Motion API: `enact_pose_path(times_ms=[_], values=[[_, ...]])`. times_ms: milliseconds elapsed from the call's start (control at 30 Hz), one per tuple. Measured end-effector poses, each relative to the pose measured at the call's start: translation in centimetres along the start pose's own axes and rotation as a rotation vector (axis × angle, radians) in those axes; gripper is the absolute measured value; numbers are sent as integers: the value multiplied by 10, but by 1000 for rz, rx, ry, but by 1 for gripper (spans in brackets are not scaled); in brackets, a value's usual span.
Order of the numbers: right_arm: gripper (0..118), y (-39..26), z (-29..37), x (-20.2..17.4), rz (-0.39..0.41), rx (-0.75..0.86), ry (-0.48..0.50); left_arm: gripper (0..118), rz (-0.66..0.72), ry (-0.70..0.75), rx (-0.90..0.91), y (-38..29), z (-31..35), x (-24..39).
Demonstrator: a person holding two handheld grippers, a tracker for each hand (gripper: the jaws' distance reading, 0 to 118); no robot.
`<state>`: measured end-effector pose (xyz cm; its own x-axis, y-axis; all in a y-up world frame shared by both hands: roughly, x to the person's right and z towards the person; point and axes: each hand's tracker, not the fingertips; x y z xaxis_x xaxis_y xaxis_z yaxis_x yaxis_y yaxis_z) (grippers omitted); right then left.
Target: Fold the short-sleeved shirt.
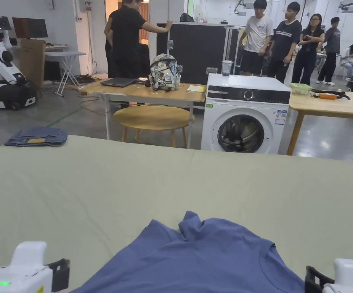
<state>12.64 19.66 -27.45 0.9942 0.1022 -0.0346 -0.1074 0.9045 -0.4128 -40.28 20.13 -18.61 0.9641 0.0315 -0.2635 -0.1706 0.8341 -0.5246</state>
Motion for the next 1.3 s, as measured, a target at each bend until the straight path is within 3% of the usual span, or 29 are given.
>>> enact_pose_path(times_ms=[200,233,333,433,467,733,900,1300], values=[[62,15,12,-55,-79,126,65,48,-58,-62,166,18,21,66],[55,20,16,-64,-78,149,58,44,-80,-72,198,20,25,79],[19,30,22,-83,-77,192,91,20,-130,-60,259,28,32,107],[0,39,27,-100,-65,214,108,5,-133,-85,292,36,35,125],[0,40,28,-103,-67,220,115,0,-138,-77,302,38,36,131],[0,47,34,-118,-68,229,152,0,-93,-65,320,49,34,136],[0,43,34,-122,-48,210,156,0,-41,-67,240,47,30,117],[0,24,11,-130,-3,103,192,0,203,29,-125,8,8,-23]])
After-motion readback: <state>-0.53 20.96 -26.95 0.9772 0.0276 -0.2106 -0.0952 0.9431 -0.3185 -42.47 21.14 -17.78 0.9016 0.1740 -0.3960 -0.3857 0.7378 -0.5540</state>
